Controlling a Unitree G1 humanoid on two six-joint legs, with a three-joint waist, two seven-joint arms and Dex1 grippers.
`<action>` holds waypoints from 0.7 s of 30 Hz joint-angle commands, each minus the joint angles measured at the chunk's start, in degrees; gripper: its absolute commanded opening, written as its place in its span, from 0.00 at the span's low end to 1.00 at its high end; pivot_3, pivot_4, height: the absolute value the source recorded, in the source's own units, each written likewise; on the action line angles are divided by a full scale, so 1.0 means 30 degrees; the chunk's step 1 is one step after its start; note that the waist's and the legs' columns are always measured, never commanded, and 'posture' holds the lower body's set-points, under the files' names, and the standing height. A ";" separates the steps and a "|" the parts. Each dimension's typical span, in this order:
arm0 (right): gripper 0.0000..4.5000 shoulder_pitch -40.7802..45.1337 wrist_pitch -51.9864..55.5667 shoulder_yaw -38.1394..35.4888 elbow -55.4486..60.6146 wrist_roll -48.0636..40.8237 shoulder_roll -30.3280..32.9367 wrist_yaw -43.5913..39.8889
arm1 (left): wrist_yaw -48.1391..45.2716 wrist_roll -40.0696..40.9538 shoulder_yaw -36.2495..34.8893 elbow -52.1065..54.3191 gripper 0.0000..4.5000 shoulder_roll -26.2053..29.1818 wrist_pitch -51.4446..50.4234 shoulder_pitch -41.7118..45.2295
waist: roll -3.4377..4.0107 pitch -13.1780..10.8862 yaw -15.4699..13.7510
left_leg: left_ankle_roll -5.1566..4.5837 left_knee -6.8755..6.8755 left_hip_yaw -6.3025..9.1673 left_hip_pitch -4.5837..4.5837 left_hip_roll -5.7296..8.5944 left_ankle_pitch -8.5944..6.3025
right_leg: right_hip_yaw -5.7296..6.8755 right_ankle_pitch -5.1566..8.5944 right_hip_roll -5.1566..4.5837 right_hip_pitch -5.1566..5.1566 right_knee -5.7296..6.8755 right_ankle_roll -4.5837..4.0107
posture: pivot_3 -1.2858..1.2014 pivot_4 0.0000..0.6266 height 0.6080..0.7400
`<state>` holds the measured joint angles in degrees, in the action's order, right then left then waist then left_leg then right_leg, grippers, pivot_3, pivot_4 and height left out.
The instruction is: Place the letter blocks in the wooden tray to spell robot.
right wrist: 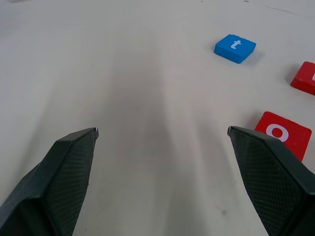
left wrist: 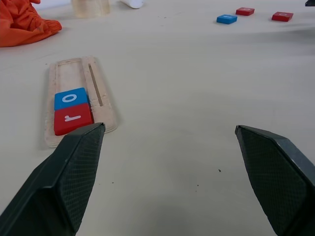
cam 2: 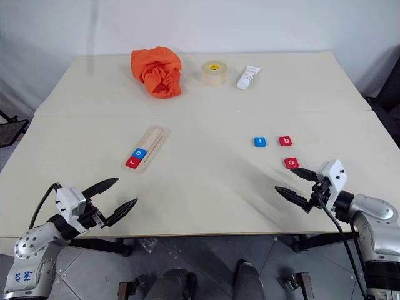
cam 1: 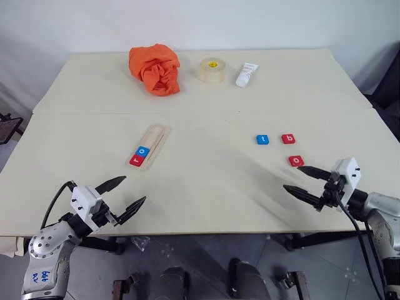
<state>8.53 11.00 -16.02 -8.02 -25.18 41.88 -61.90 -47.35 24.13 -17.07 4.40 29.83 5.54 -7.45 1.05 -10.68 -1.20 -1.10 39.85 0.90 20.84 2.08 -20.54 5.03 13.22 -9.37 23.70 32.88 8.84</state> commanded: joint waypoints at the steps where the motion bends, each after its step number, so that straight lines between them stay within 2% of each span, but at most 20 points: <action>1: 0.98 0.0333 -0.0465 -0.0169 0.0154 -0.0086 0.0065 0.0016 | 0.0377 0.0230 -0.0558 0.0504 1.00 0.0144 -0.0001 -0.0044 | 0.0000 0.0000 -0.0008 | 0.0000 0.0000 0.0000 0.0000 0.0000 0.0000 | 0.0000 0.0000 0.0000 0.0000 0.0000 0.0000 | 0.52 0.24 1.00; 8: 0.98 0.0857 -0.0289 -0.0011 0.0197 -0.0199 0.0186 -0.0269 | 0.1144 0.1128 -0.1393 0.1430 1.00 0.0106 -0.1061 -0.0734 | -0.0001 0.0000 0.0020 | 0.0000 0.0000 -0.0007 -0.0003 -0.0007 -0.0005 | -0.0008 0.0000 0.0004 0.0001 0.0000 0.0001 | 0.52 0.24 1.00; 14: 0.98 0.2250 -0.0265 0.0393 -0.0440 -0.0176 0.0017 -0.0565 | 0.2122 0.2276 -0.2616 0.3681 1.00 -0.0149 -0.3015 -0.3317 | -0.0001 -0.0001 0.0067 | -0.0014 -0.0001 -0.0046 -0.0037 -0.0100 -0.0041 | -0.0046 0.0000 0.0011 -0.0005 -0.0004 0.0000 | 0.52 0.24 1.00; 21: 0.98 0.3325 -0.0269 0.0866 -0.1288 -0.0228 0.0141 -0.1443 | 0.2796 0.2666 -0.4187 0.3955 1.00 0.0045 -0.4468 -0.4947 | -0.0005 -0.0003 -0.0042 | -0.0029 0.0000 -0.0079 -0.0051 -0.0123 -0.0076 | -0.0074 0.0006 0.0041 -0.0004 -0.0021 -0.0011 | 0.52 0.24 1.00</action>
<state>17.77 10.98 -13.52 -11.85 -25.22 41.87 -65.17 -38.90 30.57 -28.08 14.35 29.44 -7.55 -21.54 1.03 -10.68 -1.33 -1.20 39.85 0.66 20.69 1.72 -20.78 4.81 13.24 -9.24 23.69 32.81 8.81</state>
